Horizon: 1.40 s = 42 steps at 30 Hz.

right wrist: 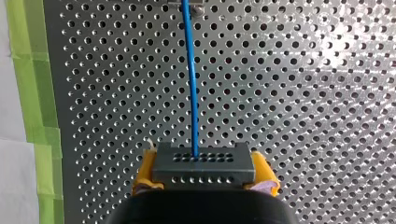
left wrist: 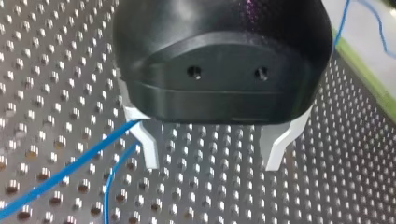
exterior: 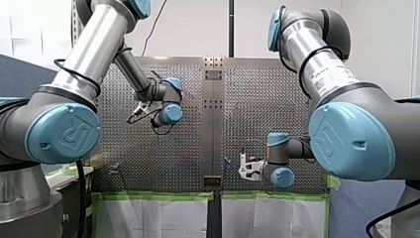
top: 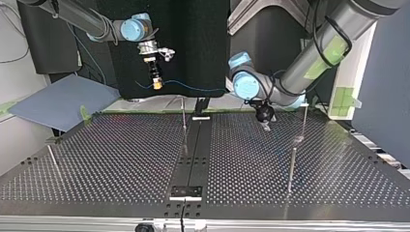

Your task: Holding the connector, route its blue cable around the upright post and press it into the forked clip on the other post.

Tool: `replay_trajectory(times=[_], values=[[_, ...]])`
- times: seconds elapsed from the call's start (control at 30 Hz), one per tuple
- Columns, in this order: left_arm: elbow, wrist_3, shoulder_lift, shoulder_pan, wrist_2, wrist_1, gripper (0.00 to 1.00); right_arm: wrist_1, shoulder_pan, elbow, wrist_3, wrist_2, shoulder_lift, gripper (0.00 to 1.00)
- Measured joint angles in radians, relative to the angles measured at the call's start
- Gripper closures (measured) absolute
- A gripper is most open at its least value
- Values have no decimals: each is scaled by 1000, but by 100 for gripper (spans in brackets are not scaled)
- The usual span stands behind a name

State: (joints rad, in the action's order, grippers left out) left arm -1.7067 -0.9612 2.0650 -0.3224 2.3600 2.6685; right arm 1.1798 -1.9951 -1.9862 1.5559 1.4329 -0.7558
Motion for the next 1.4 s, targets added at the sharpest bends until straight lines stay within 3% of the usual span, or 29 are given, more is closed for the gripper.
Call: replay_trajectory(times=[0.37, 0.73, 1.13, 1.4], values=[[2, 6, 34, 30, -72, -33, 2, 1, -2, 0, 0, 0, 0, 100], [8, -2, 101, 54, -94, -45, 2, 4, -3, 0, 1, 0, 0, 100], [40, -10, 206, 51, -126, -31, 2, 4, -4, 0, 1, 0, 0, 100], [47, -21, 244, 47, -139, -29, 2, 4, -4, 0, 1, 0, 0, 100]])
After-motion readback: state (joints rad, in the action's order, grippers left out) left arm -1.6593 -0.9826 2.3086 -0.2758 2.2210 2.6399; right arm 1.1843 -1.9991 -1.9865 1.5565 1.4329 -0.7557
